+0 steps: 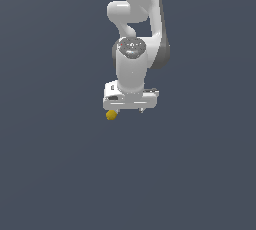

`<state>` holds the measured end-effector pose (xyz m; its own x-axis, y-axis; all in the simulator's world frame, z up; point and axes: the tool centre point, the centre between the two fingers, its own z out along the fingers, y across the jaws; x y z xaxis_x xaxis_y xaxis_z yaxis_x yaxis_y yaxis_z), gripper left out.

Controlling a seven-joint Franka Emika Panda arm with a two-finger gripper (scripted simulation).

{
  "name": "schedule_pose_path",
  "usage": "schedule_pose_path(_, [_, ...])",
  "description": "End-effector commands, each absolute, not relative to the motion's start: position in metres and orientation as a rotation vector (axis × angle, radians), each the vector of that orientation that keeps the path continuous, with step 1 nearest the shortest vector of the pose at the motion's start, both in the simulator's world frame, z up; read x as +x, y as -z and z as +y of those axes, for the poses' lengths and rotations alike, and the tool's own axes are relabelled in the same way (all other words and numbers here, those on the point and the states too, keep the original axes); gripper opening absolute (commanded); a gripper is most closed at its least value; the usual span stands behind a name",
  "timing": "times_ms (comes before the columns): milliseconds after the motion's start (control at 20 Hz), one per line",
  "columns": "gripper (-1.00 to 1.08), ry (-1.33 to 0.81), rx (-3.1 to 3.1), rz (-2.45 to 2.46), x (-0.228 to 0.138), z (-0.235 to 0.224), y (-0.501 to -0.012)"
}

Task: Pick up the object and move it to a goal position.

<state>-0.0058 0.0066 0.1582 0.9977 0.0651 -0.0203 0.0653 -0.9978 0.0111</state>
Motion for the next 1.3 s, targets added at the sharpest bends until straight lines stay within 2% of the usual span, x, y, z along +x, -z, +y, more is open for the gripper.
schedule_pose_path(0, [1.0,0.031,3.128,0.102,-0.006,0.007,-0.158])
schedule_pose_path(550, [1.0,0.011,3.138,0.021,-0.001,-0.015,-0.178])
schedule_pose_path(1250, [1.0,0.009,3.135,0.161,-0.02,-0.04,-0.143])
